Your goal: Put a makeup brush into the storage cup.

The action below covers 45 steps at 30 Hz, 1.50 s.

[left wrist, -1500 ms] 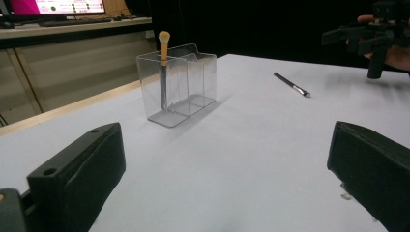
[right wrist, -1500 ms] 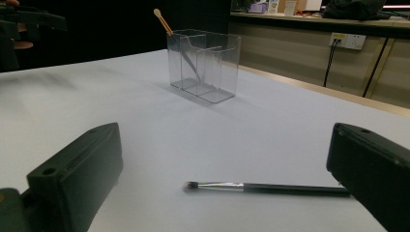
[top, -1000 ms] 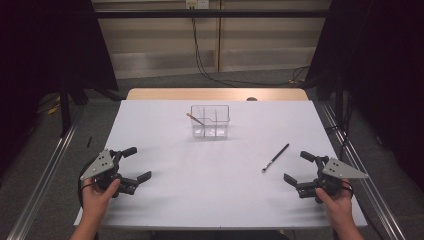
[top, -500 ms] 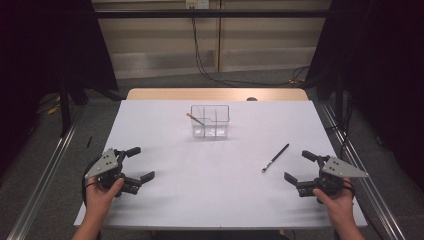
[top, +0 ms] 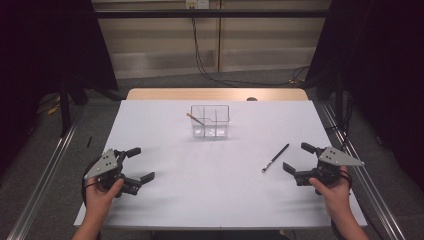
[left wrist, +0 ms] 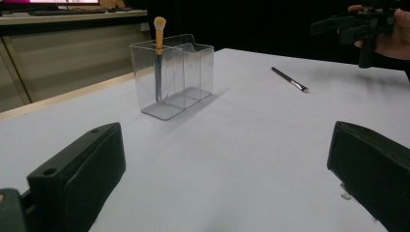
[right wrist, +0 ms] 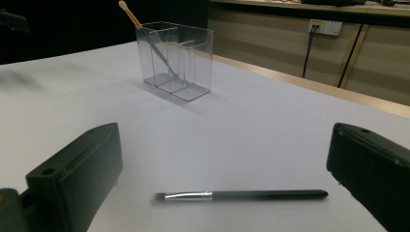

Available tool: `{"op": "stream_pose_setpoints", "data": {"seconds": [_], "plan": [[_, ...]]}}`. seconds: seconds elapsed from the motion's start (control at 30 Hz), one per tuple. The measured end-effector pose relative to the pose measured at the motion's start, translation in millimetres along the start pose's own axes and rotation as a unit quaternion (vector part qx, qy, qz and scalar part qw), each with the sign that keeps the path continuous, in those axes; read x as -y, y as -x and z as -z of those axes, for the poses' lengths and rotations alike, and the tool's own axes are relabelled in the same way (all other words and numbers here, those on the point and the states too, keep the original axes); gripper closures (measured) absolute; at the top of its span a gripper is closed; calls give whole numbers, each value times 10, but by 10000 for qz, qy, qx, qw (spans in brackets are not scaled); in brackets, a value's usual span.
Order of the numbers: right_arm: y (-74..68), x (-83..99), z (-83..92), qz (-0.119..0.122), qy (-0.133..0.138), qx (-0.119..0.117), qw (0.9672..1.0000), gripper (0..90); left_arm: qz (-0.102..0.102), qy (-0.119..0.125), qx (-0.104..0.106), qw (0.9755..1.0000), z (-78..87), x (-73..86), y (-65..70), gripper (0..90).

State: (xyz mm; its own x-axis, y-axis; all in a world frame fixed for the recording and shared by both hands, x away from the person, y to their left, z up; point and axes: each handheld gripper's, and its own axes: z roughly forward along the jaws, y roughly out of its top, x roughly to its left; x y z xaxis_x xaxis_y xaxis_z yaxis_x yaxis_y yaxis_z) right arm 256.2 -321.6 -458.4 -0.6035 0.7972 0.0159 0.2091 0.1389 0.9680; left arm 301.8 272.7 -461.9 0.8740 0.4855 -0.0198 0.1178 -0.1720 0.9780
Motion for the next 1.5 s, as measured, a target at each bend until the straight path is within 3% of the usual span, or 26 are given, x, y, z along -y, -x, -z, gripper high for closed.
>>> {"op": "stream_pose_setpoints", "data": {"seconds": [0.27,0.83,1.3,1.5], "plan": [[19,-99,-192,0,72,-52,10000,0,-23,16,-6,10000,6,-5,4,1],[18,-138,-543,-21,-83,-142,9999,0,-40,2,39,10000,0,-4,8,1],[87,-205,-719,-58,-129,-110,9998,0,-52,14,45,10000,3,-6,2,1],[129,-225,-765,-61,-279,-104,9995,0,-24,11,72,10000,-1,-2,4,1]]}}
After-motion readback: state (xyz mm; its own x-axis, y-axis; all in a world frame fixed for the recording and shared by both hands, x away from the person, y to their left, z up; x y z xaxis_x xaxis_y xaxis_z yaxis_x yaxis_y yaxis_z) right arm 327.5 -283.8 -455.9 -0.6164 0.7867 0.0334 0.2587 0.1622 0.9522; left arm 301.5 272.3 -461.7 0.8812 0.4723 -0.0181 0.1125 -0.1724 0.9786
